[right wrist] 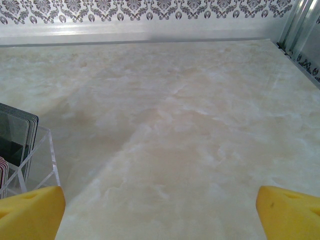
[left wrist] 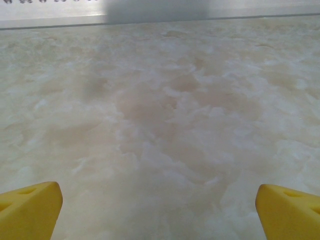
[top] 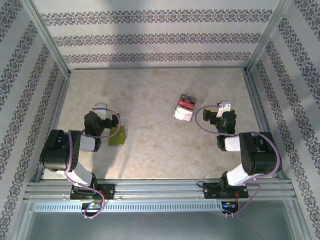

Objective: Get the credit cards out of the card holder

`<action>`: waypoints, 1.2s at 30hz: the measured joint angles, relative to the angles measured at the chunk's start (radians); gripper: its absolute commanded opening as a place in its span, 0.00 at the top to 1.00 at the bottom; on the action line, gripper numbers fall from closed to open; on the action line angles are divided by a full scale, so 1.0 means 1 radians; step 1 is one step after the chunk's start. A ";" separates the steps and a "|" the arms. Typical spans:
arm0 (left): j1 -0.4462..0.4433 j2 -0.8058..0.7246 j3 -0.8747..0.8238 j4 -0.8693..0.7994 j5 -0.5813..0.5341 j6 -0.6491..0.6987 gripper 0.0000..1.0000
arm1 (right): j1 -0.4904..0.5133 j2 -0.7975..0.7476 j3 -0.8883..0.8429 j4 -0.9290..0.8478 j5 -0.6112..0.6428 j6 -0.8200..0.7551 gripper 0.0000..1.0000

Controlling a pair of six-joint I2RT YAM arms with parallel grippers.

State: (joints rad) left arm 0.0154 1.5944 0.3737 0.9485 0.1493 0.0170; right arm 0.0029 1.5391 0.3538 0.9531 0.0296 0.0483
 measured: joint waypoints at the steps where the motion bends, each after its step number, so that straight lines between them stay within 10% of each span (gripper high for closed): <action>1: 0.000 0.000 0.001 0.000 -0.008 0.000 0.01 | 0.000 0.000 0.000 0.000 0.000 0.000 0.02; 20: 0.000 -0.286 0.021 -0.214 -0.138 -0.061 0.01 | 0.000 -0.124 0.001 -0.087 0.054 0.002 0.02; 36: -0.008 -0.516 0.065 -0.764 -0.103 -0.462 0.01 | 0.037 -0.431 0.130 -0.628 0.157 0.160 0.02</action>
State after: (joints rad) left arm 0.0074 1.0786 0.4389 0.1844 0.0460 -0.4450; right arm 0.0399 1.1080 0.4835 0.3248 0.1867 0.2081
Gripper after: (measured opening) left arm 0.993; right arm 0.982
